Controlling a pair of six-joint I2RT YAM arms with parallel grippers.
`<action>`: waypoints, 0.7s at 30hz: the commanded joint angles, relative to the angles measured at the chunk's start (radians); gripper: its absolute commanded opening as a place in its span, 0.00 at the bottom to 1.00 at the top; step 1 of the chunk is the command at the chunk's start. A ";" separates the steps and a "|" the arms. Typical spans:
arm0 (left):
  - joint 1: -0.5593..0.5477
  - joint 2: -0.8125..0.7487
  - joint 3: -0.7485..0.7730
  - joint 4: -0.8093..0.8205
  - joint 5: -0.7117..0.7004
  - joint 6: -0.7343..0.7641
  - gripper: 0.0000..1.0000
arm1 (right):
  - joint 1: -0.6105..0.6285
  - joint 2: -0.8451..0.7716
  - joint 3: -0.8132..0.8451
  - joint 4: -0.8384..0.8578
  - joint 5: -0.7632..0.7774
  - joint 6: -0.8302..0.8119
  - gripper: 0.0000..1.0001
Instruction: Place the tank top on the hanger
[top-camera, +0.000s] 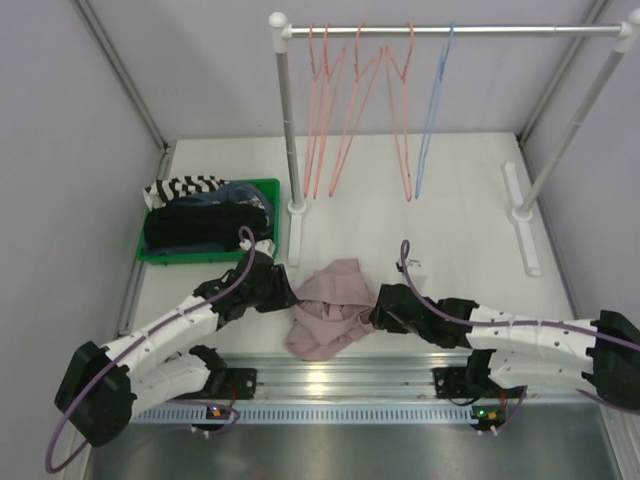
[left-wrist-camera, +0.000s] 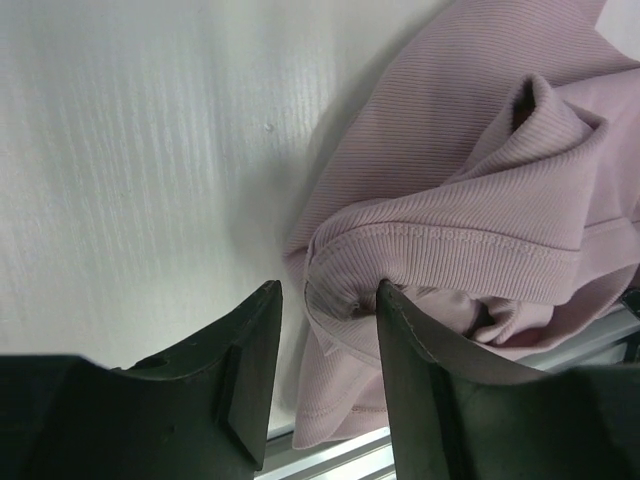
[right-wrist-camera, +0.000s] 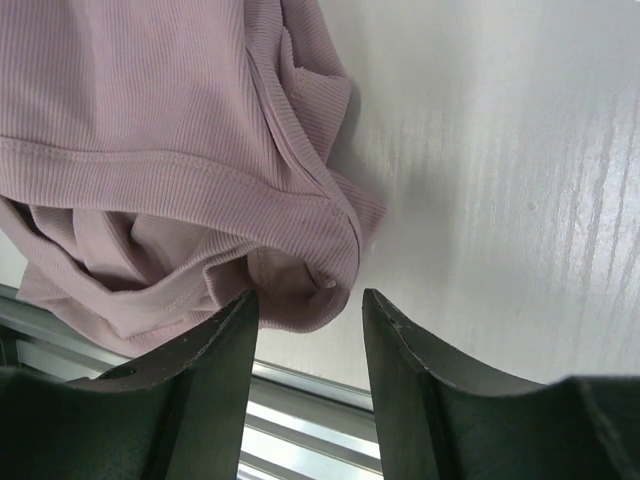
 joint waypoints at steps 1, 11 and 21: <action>0.003 0.032 0.026 0.067 -0.050 0.030 0.47 | -0.021 0.034 -0.003 0.075 -0.005 0.002 0.45; 0.003 0.083 0.066 0.066 -0.066 0.059 0.09 | -0.025 0.089 0.009 0.080 0.017 -0.012 0.19; 0.003 -0.037 0.294 -0.133 -0.104 0.105 0.00 | -0.025 -0.050 0.264 -0.262 0.180 -0.144 0.00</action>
